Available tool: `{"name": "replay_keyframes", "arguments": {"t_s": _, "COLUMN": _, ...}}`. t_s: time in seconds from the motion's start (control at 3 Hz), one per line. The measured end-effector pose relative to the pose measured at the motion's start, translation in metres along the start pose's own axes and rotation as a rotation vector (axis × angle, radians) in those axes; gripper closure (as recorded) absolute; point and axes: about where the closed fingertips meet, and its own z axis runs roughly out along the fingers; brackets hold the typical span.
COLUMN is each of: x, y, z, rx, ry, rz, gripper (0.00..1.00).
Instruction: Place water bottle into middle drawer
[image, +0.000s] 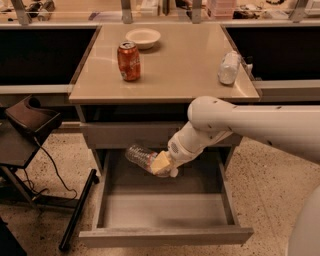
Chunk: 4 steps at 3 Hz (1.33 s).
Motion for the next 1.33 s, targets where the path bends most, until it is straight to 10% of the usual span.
{"name": "replay_keyframes", "arguments": {"t_s": 0.67, "x": 0.031, "y": -0.012, "z": 0.096, "rx": 0.122, "ry": 0.126, "rz": -0.048, "gripper": 1.0}}
{"name": "replay_keyframes", "arguments": {"t_s": 1.33, "x": 0.046, "y": -0.035, "z": 0.161, "rx": 0.185, "ry": 0.243, "rz": 0.036, "gripper": 1.0}}
